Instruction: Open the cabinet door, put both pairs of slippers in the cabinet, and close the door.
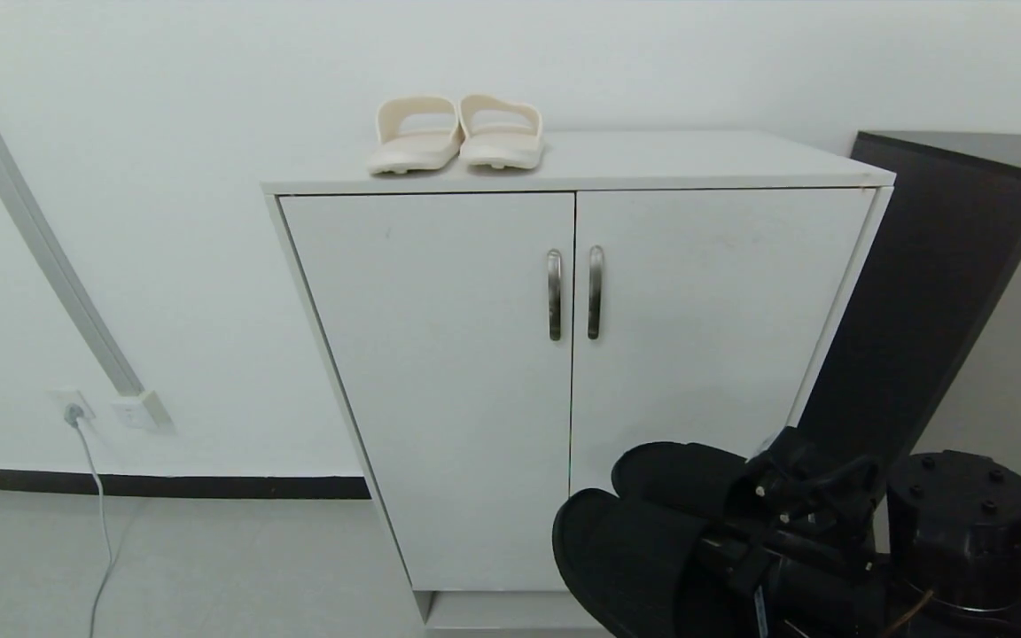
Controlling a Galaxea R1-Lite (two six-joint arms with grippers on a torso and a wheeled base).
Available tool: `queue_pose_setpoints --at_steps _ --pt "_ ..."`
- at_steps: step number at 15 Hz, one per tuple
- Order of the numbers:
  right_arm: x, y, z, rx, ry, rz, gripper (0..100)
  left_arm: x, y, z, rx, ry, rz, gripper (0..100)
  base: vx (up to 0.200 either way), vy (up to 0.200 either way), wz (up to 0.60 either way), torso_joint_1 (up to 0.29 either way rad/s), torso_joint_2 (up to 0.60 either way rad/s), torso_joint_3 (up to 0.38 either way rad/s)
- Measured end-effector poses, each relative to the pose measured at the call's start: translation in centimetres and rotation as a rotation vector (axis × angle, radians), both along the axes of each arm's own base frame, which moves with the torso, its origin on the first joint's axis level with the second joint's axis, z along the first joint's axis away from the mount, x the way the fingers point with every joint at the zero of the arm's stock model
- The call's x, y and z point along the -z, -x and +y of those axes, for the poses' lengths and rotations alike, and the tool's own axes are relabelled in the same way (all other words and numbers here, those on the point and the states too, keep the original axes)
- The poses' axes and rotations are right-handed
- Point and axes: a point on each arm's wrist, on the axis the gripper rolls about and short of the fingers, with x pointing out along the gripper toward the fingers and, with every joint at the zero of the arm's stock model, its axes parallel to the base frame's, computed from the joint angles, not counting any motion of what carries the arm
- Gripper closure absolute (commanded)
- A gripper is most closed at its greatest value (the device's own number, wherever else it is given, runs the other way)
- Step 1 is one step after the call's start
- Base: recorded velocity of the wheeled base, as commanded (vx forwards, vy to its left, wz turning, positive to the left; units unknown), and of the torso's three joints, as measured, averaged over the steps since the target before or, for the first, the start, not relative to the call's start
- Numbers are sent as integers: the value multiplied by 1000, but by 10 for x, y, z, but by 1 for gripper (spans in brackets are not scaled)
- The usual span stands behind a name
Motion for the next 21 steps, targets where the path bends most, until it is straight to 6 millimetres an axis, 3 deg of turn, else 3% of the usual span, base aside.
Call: queue_pose_setpoints --at_steps 9,14,17,21 --pt "2 1 -1 -3 3 5 100 0 0 0 1 -7 -2 0 0 0 0 -2 76 70" --pt "3 2 -1 -15 27 -10 100 -49 10 -1 58 75 -77 0 0 0 0 0 35 21" --pt "4 4 -2 -22 33 -17 100 -70 -9 -4 202 76 -4 0 0 0 0 0 0 0" --pt "4 6 -1 -32 27 -22 100 -88 -49 -7 323 87 85 0 0 0 0 0 0 0"
